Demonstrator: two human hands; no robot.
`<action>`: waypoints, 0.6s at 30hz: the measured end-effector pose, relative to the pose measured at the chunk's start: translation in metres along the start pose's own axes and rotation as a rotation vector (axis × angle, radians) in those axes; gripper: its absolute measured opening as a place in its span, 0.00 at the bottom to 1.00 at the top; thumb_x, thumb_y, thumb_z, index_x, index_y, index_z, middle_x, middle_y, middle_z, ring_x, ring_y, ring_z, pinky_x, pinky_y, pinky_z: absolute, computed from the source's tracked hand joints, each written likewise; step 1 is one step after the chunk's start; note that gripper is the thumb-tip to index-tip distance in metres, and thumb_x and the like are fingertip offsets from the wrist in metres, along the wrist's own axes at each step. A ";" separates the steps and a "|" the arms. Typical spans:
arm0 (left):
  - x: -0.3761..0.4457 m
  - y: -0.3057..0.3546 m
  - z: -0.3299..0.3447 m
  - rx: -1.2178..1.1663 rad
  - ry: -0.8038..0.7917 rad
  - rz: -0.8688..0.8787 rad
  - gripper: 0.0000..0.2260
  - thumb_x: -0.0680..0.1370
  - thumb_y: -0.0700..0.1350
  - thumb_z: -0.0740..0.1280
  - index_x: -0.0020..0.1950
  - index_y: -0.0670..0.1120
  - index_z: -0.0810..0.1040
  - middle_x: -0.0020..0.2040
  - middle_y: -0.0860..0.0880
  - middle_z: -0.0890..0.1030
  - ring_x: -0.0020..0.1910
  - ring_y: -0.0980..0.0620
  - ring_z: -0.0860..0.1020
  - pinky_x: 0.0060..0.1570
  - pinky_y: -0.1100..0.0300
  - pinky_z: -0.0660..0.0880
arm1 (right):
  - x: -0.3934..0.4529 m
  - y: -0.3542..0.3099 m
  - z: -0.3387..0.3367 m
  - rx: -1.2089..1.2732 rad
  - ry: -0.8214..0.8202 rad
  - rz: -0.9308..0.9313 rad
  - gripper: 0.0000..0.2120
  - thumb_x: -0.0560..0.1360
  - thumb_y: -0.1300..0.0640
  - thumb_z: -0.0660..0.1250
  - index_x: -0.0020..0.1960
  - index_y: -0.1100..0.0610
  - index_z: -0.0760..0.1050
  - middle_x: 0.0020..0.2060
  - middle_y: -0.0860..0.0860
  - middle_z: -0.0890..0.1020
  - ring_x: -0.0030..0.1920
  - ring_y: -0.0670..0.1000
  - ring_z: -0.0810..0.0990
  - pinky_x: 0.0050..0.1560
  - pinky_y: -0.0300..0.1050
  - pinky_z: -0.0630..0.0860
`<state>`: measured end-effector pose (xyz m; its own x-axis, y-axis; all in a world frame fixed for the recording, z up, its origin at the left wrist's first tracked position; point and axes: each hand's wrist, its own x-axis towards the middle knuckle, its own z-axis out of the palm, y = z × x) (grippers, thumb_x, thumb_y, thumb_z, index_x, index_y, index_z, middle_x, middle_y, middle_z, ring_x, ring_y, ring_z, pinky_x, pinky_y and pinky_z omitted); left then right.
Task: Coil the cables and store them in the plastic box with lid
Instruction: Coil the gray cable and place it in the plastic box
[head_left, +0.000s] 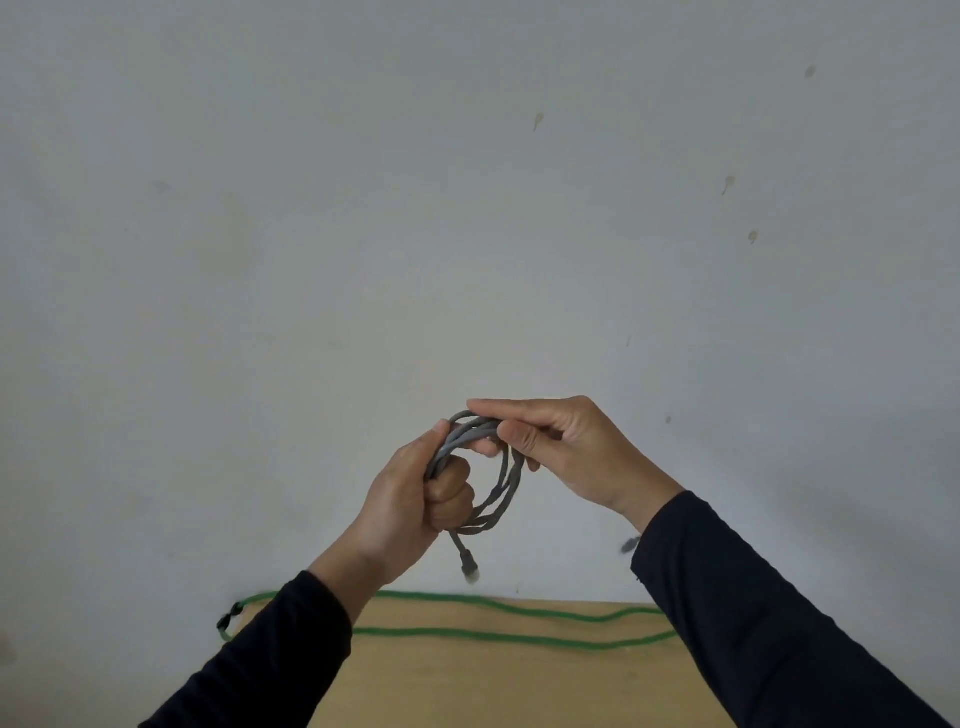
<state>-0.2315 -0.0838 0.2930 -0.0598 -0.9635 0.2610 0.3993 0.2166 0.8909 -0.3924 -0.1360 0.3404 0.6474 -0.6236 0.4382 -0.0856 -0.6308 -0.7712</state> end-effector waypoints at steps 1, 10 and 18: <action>0.001 0.000 0.000 0.020 0.058 0.021 0.18 0.78 0.53 0.56 0.39 0.47 0.82 0.25 0.53 0.52 0.21 0.58 0.54 0.23 0.64 0.52 | 0.000 0.001 0.002 -0.009 0.016 -0.003 0.14 0.77 0.61 0.63 0.57 0.45 0.76 0.34 0.38 0.82 0.33 0.40 0.75 0.37 0.30 0.69; 0.001 -0.013 0.005 0.804 0.422 0.424 0.13 0.81 0.48 0.53 0.56 0.57 0.76 0.30 0.63 0.75 0.28 0.59 0.69 0.33 0.64 0.68 | 0.004 0.012 0.016 -0.066 0.201 0.053 0.12 0.77 0.56 0.64 0.57 0.45 0.78 0.27 0.41 0.77 0.30 0.40 0.73 0.35 0.29 0.68; 0.020 0.005 -0.027 0.533 0.575 0.381 0.13 0.82 0.46 0.56 0.47 0.52 0.80 0.24 0.58 0.68 0.24 0.57 0.63 0.25 0.62 0.62 | -0.008 0.013 0.017 -0.251 0.178 0.010 0.15 0.79 0.57 0.60 0.63 0.45 0.73 0.48 0.43 0.84 0.29 0.50 0.73 0.39 0.38 0.77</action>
<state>-0.2063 -0.1061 0.2924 0.5194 -0.7092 0.4768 -0.1923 0.4466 0.8738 -0.3858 -0.1313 0.3184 0.5050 -0.6872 0.5223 -0.2899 -0.7050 -0.6473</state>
